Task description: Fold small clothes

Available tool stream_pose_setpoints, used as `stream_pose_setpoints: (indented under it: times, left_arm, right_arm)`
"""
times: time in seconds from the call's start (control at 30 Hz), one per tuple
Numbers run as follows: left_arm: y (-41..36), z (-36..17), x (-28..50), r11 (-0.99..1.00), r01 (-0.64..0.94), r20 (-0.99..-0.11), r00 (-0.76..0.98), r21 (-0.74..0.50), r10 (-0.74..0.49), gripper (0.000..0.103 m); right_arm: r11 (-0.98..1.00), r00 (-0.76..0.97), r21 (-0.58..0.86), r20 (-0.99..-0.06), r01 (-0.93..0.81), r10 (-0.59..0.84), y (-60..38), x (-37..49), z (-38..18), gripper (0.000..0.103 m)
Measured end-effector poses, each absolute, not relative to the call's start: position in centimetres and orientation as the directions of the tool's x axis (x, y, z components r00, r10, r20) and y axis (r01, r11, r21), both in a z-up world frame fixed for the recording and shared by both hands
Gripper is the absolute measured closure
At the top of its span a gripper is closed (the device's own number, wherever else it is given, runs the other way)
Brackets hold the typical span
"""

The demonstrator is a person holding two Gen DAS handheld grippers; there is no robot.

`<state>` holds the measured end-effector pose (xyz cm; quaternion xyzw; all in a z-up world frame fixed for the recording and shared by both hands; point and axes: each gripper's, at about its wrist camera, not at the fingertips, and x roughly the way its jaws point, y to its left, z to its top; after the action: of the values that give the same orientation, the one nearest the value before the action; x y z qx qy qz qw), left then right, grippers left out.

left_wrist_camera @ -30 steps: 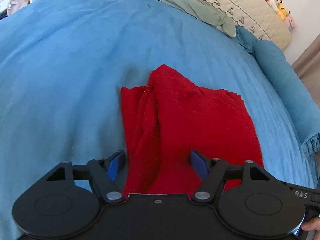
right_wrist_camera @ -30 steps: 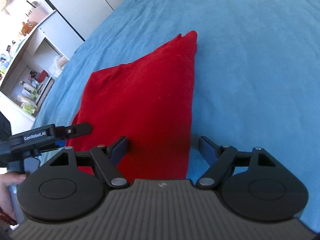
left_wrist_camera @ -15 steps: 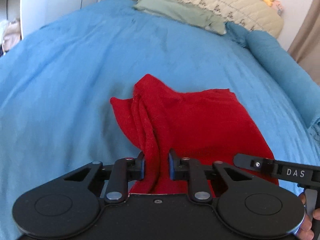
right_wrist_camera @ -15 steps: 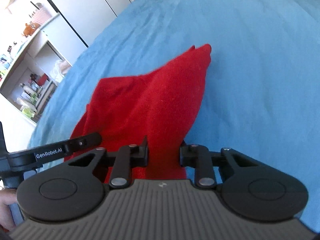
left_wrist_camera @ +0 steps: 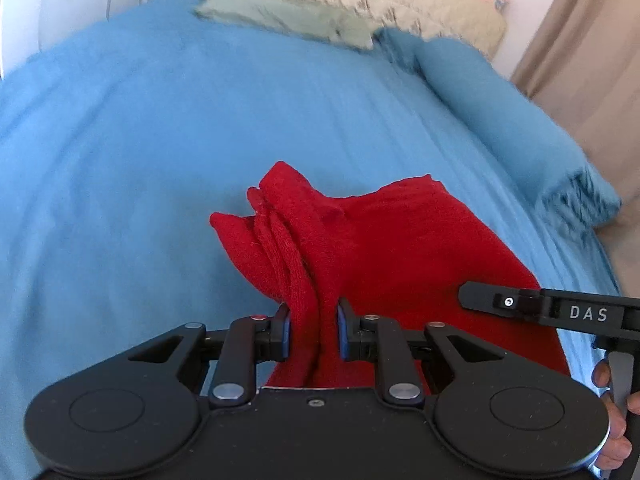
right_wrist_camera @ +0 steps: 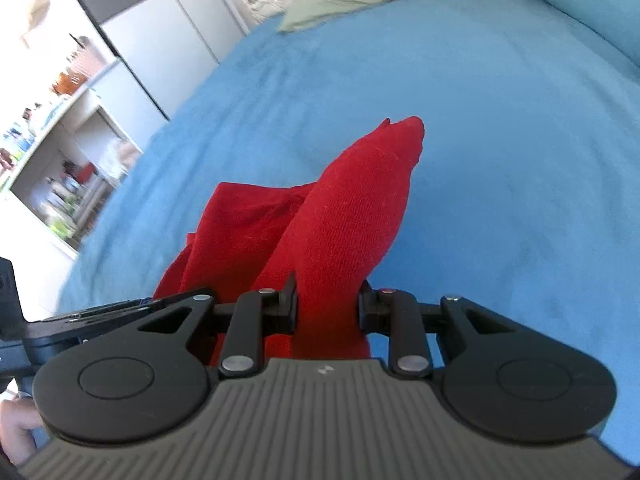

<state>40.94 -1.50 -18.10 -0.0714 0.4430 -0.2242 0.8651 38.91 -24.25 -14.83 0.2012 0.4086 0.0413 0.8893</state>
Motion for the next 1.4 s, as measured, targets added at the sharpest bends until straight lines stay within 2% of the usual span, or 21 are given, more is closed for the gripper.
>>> stream_pose_setpoints:
  times: [0.07,0.13,0.2,0.23,0.3,0.33,0.4,0.47,0.53,0.63,0.77,0.87,1.0,1.17,1.23,1.4]
  left_arm:
    - [-3.0,-20.1,40.2,0.902,0.318,-0.761,0.493,-0.293,-0.421,0.076]
    - [-3.6,-21.3,39.5,0.918,0.314,-0.765,0.52,-0.242,-0.379,0.058]
    - [-3.3,-21.6,39.2,0.922,0.31,-0.761,0.532,-0.234,-0.372,0.046]
    - [-3.1,-21.4,39.0,0.924,0.305,-0.761,0.536,-0.229,-0.365,0.039]
    - [-3.1,-20.2,38.0,0.938,0.295,-0.759,0.564,-0.184,-0.326,0.031]
    - [-3.0,-19.3,37.4,0.942,0.297,-0.75,0.585,-0.155,-0.308,0.029]
    - [-2.9,-17.3,36.6,0.93,0.337,-0.718,0.609,-0.149,-0.336,0.028]
    - [-3.3,-15.8,36.0,0.898,0.397,-0.694,0.593,-0.189,-0.408,0.024]
    - [-4.1,-15.4,35.8,0.858,0.459,-0.684,0.55,-0.231,-0.479,0.024]
    - [-5.5,-16.9,36.1,0.808,0.52,-0.696,0.471,-0.276,-0.542,0.024]
    - [-6.1,-21.2,37.1,0.825,0.492,-0.749,0.426,-0.278,-0.507,0.024]
    - [-5.8,-23.2,37.5,0.822,0.479,-0.731,0.433,-0.308,-0.527,0.023]
    - [-6.9,-23.1,37.1,0.824,0.475,-0.727,0.439,-0.31,-0.527,0.015]
    - [-6.5,-20.9,36.2,0.85,0.443,-0.738,0.464,-0.285,-0.49,0.015]
    - [-5.2,-20.2,35.2,0.866,0.422,-0.736,0.49,-0.269,-0.467,0.01]
    - [-3.6,-23.0,33.7,0.895,0.37,-0.777,0.474,-0.252,-0.414,0.009]
  right_arm:
    - [0.909,0.647,0.4,-0.725,0.116,0.237,-26.2,37.1,-17.2,0.062]
    - [0.909,0.629,0.394,-0.743,0.135,0.229,-27.4,36.0,-19.9,0.059]
    - [0.905,0.625,0.4,-0.746,0.147,0.228,-28.2,35.3,-21.6,0.043]
    - [0.9,0.64,0.409,-0.734,0.152,0.226,-28.6,34.9,-21.7,0.042]
    - [0.903,0.656,0.398,-0.727,0.162,0.203,-28.9,34.5,-20.9,0.031]
    - [0.91,0.67,0.382,-0.72,0.163,0.183,-28.9,33.9,-20.2,0.031]
    - [0.911,0.712,0.389,-0.679,0.14,0.181,-29.3,32.7,-18.2,0.019]
    - [0.908,0.746,0.408,-0.633,0.094,0.207,-29.1,32.3,-16.4,0.017]
    - [0.909,0.748,0.414,-0.618,0.045,0.244,-28.5,33.6,-15.1,0.017]
    - [0.886,0.725,0.463,-0.609,-0.005,0.322,-27.9,36.0,-15.4,0.017]
    - [0.88,0.682,0.473,-0.654,0.031,0.327,-27.8,38.6,-18.5,0.017]
    - [0.871,0.672,0.487,-0.665,0.058,0.327,-28.3,39.1,-20.3,0.018]
    - [0.89,0.679,0.455,-0.665,0.036,0.313,-27.8,38.6,-20.7,0.018]
    - [0.876,0.693,0.481,-0.643,0.035,0.326,-28.4,37.0,-19.3,0.017]
    - [0.875,0.707,0.482,-0.63,0.031,0.322,-28.4,35.4,-18.4,0.014]
    - [0.868,0.693,0.495,-0.634,0.022,0.344,-28.6,31.0,-19.9,0.013]
